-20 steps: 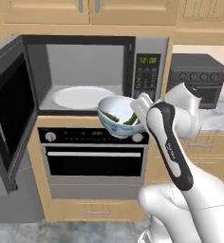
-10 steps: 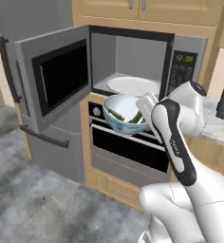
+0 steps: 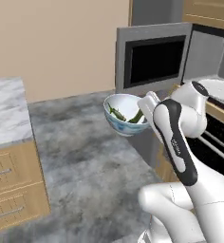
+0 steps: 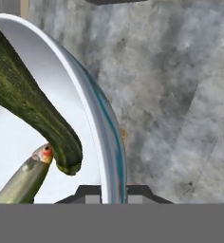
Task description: The microwave is finished heating the fish and squash. Take the bowl containing the food and place it on the dining counter.
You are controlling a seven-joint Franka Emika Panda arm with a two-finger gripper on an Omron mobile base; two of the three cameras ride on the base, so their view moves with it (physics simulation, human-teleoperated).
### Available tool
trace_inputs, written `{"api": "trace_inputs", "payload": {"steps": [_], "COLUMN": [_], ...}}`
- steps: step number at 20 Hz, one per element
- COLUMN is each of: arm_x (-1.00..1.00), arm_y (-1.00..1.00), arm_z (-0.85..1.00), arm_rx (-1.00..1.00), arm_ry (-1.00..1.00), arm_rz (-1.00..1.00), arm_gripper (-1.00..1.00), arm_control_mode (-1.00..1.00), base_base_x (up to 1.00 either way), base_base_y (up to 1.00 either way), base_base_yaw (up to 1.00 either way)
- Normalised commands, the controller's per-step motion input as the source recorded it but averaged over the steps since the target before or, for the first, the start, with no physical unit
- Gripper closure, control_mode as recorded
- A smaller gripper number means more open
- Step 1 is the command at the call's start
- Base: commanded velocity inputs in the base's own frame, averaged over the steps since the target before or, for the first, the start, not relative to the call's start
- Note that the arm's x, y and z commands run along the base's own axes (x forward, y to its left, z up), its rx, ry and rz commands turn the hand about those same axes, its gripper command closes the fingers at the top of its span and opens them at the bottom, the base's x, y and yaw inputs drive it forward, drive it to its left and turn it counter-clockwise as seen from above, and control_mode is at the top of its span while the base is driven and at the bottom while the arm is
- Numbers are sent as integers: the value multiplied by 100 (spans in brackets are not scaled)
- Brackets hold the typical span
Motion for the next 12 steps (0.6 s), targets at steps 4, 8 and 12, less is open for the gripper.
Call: {"api": "trace_inputs", "payload": {"steps": [4,8,12], "arm_x": [0,0,0], "arm_y": [0,0,0], "arm_z": [0,0,0], "arm_rx": [0,0,0], "arm_ry": [0,0,0], "arm_rz": [0,0,0], "arm_gripper": [100,100,100], "arm_control_mode": [100,100,100], "base_base_x": [-13,10,75], "base_base_y": [-1,21,81], "base_base_yaw": [96,66,34]}}
